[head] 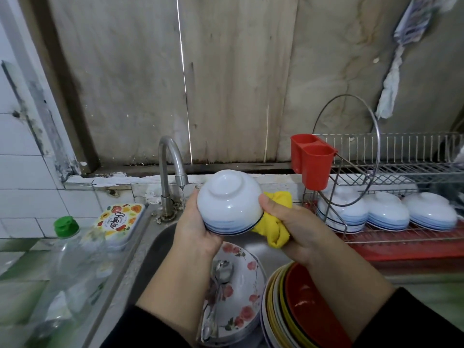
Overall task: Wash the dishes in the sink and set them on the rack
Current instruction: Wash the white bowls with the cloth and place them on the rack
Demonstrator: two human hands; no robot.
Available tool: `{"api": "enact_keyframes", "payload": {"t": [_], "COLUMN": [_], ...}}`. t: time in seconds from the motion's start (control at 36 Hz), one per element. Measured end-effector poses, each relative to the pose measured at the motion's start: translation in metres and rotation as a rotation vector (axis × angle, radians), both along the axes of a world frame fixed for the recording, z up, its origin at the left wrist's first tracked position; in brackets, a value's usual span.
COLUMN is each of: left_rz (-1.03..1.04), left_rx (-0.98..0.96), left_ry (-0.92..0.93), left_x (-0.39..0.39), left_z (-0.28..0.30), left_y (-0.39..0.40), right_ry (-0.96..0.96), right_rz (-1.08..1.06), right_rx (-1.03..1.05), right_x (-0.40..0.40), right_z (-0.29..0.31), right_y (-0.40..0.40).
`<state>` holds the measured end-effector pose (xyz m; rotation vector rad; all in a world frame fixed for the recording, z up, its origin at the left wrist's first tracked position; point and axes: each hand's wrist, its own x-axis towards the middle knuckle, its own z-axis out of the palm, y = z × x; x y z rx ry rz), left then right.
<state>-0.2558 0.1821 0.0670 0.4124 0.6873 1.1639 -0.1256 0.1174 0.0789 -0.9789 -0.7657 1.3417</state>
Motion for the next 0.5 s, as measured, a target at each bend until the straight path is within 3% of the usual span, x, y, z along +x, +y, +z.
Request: {"api": "enact_keyframes", "payload": {"t": [0.17,0.22,0.33,0.44,0.5], "left_rz": [0.251,0.303,0.35,0.398,0.38], "left_rx": [0.087,0.146,0.242,0.249,0.276], "left_ry": [0.11,0.218,0.384,0.385,0.402], "left_x": [0.0,0.005,0.007,0.0,0.002], "left_z": [0.007,0.007,0.003,0.001,-0.001], "left_y": [-0.007,-0.011,-0.014,-0.012,-0.018], "right_ry": [-0.429,-0.568,-1.037,-1.439,-1.581], "right_rz": [-0.326,-0.297,-0.167,-0.031,-0.079], "right_rx": [0.101,0.163,0.382,0.614,0.642], "right_x": [0.011,0.007,-0.009,-0.007,0.0], "right_z": [0.008,0.015,0.01,0.012,0.015], "right_y": [0.004,0.003,-0.004,-0.009,-0.004]}}
